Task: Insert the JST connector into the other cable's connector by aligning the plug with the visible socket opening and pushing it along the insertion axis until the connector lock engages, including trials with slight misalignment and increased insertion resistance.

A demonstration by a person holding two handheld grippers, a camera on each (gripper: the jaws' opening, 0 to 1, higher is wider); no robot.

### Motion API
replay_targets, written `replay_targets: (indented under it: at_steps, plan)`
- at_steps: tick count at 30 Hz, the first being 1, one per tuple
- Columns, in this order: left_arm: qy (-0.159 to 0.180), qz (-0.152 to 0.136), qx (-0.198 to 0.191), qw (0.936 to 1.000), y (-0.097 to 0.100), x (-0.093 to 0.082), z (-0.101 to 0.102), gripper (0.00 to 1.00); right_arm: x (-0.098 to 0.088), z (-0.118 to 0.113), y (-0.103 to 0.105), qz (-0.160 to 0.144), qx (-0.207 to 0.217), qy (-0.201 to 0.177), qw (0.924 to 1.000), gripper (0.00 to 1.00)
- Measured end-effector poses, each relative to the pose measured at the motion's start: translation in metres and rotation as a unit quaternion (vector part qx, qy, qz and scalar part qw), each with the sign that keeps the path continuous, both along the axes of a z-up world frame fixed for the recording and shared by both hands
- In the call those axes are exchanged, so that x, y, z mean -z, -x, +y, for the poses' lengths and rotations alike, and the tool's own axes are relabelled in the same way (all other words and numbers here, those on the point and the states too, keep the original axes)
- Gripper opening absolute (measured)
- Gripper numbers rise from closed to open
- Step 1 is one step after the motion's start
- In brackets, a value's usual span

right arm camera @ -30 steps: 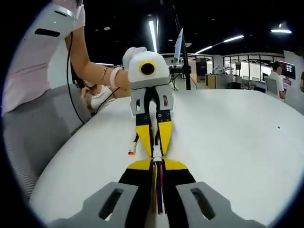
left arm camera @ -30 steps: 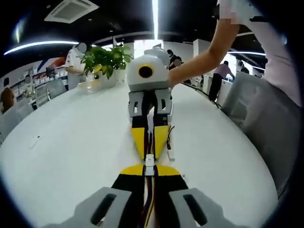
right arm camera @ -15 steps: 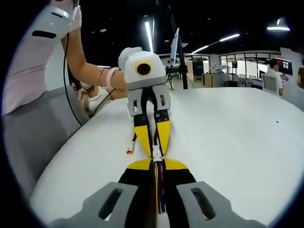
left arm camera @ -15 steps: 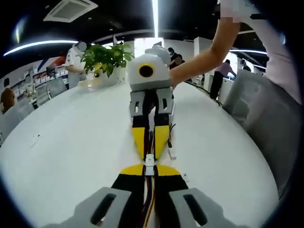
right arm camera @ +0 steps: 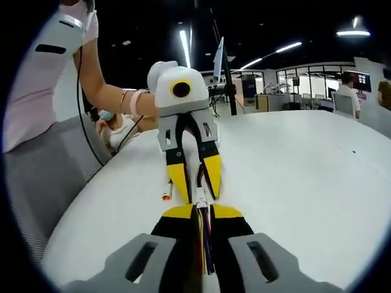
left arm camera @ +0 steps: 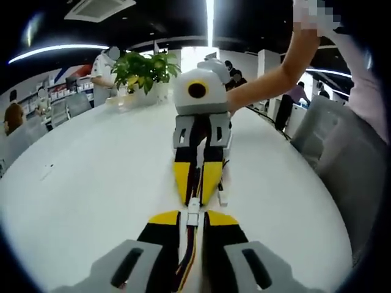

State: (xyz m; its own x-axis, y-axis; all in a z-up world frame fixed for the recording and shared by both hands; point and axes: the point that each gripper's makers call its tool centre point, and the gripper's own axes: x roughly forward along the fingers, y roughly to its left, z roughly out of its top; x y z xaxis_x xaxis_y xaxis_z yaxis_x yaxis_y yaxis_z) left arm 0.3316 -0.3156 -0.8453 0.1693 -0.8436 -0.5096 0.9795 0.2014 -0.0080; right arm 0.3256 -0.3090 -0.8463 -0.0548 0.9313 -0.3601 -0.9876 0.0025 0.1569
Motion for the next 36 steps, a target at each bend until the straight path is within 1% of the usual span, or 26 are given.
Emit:
replay_targets:
  at_steps: [2,3,4,5,6,8,11,15,19,23,25,30,32,36]
  plan:
    - [0.0,0.004,-0.004,1.0,0.0,0.0,0.0,0.1,-0.002,0.001,0.0,0.008,0.004,-0.007,0.9999,0.09]
    - [0.004,0.014,-0.012,0.9998,0.0,-0.001,0.001,0.12,-0.003,0.001,0.0,0.011,0.006,-0.008,0.9999,0.09]
    - [0.023,0.037,-0.031,0.9986,-0.002,-0.005,0.0,0.14,-0.003,0.001,0.0,0.012,0.006,-0.006,0.9999,0.09]
    - [0.035,0.037,-0.035,0.9981,-0.004,-0.009,0.0,0.14,-0.002,0.0,0.001,0.009,0.004,-0.002,0.9999,0.1]
    - [0.04,0.033,-0.038,0.9979,-0.006,-0.013,0.002,0.14,-0.003,-0.001,0.001,0.006,0.003,0.001,1.0,0.1]
    - [0.045,0.036,-0.046,0.9973,-0.007,-0.017,0.004,0.14,-0.007,-0.002,0.0,0.008,0.007,-0.002,0.9999,0.12]
    - [0.045,0.031,-0.05,0.9972,-0.007,-0.022,0.005,0.15,-0.014,-0.003,-0.003,0.005,0.014,-0.006,0.9999,0.12]
    - [0.049,0.028,-0.051,0.9971,-0.003,-0.029,0.006,0.15,-0.024,-0.003,-0.004,-0.003,0.014,-0.008,0.9999,0.12]
    - [0.058,0.025,-0.048,0.9969,0.001,-0.037,0.007,0.16,-0.036,-0.005,-0.004,-0.009,0.021,-0.015,0.9996,0.15]
    - [0.072,0.023,-0.046,0.9961,0.006,-0.05,0.008,0.16,-0.043,-0.007,-0.001,-0.018,0.02,-0.016,0.9995,0.13]
    - [0.073,0.021,-0.046,0.9961,0.008,-0.054,0.009,0.16,-0.048,-0.008,0.002,-0.021,0.017,-0.017,0.9995,0.12]
    - [0.065,0.012,-0.039,0.9971,0.014,-0.058,0.009,0.16,-0.055,-0.01,0.01,-0.034,0.005,-0.015,0.9993,0.1]
    - [0.06,0.01,-0.035,0.9975,0.016,-0.058,0.01,0.16,-0.057,-0.011,0.013,-0.034,0.001,-0.014,0.9993,0.1]
    - [0.054,0.009,-0.033,0.998,0.022,-0.056,0.01,0.16,-0.055,-0.015,0.019,-0.037,-0.01,-0.002,0.9993,0.1]
